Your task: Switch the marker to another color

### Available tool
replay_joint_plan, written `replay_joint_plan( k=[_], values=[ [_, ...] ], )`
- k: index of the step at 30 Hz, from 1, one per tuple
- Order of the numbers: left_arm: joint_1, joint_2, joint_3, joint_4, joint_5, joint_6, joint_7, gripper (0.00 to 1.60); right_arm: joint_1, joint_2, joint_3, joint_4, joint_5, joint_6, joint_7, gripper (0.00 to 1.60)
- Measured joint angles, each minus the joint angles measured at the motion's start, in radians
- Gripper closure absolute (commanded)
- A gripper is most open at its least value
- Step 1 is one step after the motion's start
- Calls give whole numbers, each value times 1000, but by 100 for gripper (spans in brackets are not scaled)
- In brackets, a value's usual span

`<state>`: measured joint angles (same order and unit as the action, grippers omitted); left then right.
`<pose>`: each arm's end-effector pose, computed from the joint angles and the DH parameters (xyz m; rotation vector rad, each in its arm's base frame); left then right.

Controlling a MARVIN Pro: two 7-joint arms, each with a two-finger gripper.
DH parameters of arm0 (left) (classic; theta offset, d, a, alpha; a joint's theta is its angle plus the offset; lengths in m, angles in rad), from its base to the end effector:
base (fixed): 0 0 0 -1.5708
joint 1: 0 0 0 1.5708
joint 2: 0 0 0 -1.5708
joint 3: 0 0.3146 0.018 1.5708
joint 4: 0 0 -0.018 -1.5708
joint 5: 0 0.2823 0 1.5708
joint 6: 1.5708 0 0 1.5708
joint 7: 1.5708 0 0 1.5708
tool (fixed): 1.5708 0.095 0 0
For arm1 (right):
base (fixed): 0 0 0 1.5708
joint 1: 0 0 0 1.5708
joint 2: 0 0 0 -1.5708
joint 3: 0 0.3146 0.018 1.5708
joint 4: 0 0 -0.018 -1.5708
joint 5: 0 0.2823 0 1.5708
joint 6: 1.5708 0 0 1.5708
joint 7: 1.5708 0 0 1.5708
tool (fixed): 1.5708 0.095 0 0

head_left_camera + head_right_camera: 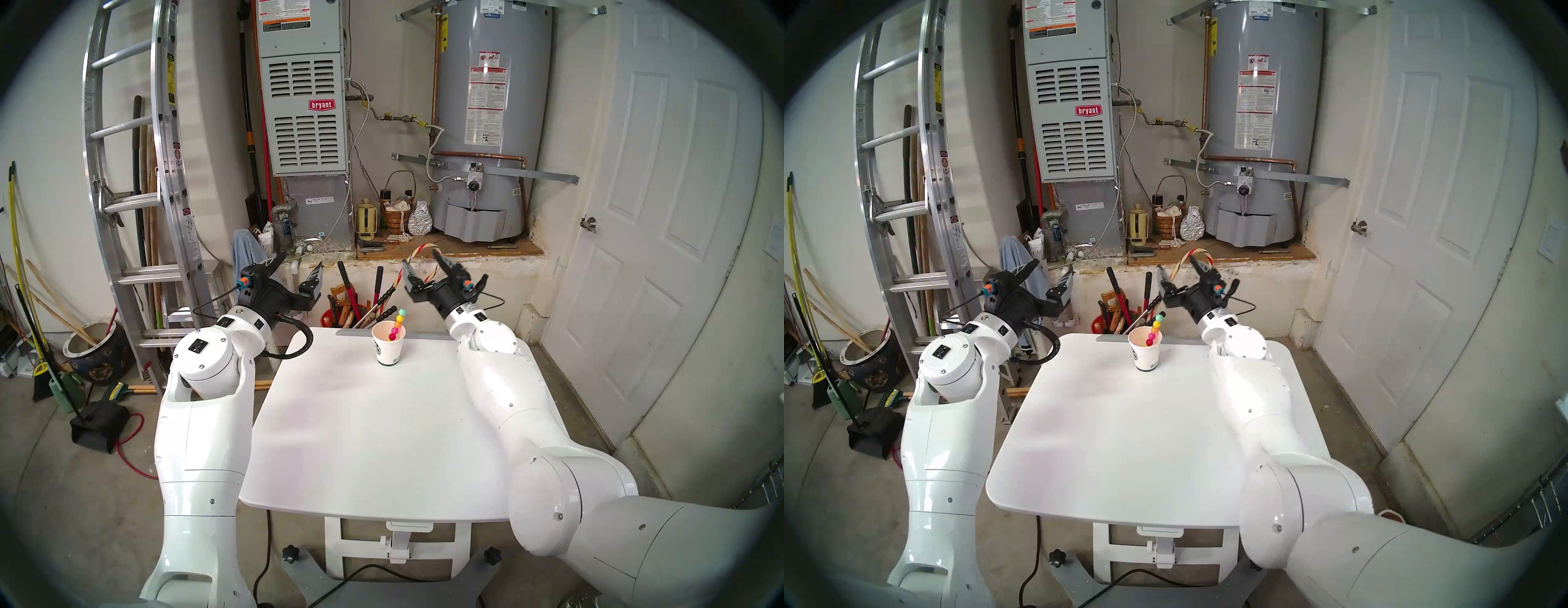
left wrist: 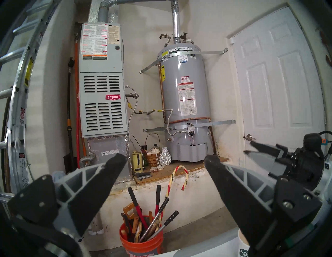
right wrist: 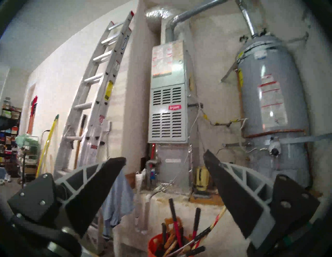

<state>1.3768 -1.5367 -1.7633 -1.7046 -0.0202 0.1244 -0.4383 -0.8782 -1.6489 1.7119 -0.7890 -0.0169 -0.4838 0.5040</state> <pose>0.4357 0.0441 -0.2118 1.8818 -0.3047 2.3133 0.5725 0.0490 -0.2385 -1.5357 -0.3948 -2.3534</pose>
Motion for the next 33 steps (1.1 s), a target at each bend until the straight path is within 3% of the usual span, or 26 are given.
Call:
replay_joint_plan(
  k=[15,25,33],
  values=[
    [-72,-60,89,93,106,10,157,0,-174,35,88,-182,-46,68,-114,0],
    [-102,-67,80,121,147,15,218,0,-302,30,132,-300,-53,92,-139,0],
    [-108,-78,60,121,157,53,244,0,-364,10,132,-390,-50,92,-142,0]
  ],
)
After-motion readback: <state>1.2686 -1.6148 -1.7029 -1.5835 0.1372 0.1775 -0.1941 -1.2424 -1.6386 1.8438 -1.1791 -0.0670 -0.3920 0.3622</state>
